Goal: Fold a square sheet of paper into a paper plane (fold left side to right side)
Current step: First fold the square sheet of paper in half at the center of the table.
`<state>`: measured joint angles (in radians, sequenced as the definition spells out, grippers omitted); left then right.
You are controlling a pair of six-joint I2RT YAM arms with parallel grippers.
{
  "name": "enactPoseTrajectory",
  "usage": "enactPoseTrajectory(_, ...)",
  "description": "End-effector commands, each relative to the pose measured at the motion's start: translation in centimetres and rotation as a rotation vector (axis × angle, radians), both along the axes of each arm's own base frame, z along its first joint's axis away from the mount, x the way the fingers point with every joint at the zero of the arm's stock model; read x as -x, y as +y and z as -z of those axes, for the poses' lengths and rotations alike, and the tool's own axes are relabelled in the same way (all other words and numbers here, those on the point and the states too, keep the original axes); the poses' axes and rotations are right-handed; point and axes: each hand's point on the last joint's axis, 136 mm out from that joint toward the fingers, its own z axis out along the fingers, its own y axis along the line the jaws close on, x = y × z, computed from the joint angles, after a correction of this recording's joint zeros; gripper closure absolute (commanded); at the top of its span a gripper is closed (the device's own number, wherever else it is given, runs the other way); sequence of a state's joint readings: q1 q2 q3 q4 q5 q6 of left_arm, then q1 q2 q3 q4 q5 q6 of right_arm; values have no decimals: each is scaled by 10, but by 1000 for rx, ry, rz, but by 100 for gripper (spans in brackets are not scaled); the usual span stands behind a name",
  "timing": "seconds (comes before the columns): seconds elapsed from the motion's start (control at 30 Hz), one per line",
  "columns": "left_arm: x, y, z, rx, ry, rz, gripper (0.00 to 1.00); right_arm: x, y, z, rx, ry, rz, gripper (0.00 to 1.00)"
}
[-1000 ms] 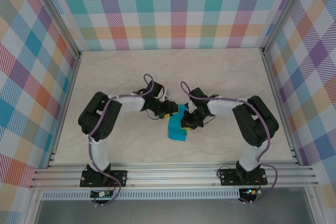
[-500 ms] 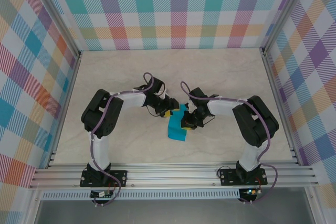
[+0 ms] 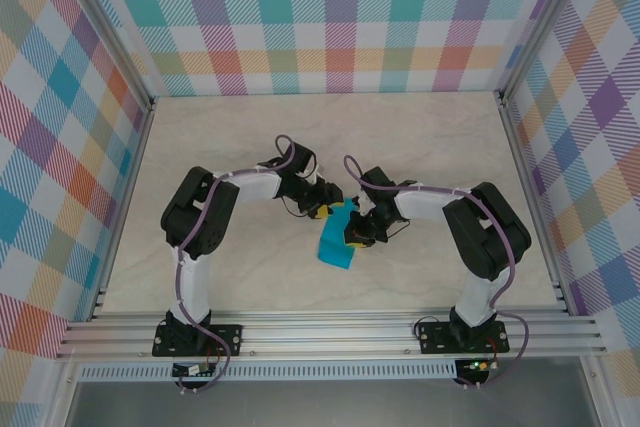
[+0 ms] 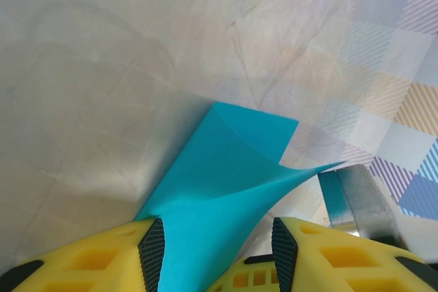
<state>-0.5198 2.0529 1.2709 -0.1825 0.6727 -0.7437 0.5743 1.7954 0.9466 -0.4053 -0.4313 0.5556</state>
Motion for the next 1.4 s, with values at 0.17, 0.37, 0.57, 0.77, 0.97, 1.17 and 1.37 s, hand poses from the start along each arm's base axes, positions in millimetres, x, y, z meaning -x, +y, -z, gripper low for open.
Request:
enactPoseTrajectory(0.17, -61, -9, -8, 45, -211, -51, 51, 21, -31, 34, 173, 71, -6, 88)
enactPoseTrajectory(0.37, -71, -7, -25, 67, -246, -62, 51, 20, -32, 34, 176, 71, -6, 88)
enactPoseTrajectory(0.57, -71, 6, -57, 62, -315, -42, 52, 19, -31, 32, 173, 63, -3, 88)
enactPoseTrajectory(0.77, -44, 13, -55, 70, -289, -10, 57, 18, -29, 32, 167, 62, -6, 88)
enactPoseTrajectory(0.97, -14, -8, -36, 99, -225, 62, 59, 17, -30, 32, 175, 62, -8, 88)
enactPoseTrajectory(1.17, -5, -25, -18, 98, -184, 85, 59, 17, -30, 31, 174, 66, -9, 88)
enactPoseTrajectory(1.37, -5, -33, -2, 75, -158, 95, 59, 17, -30, 31, 178, 65, -9, 88)
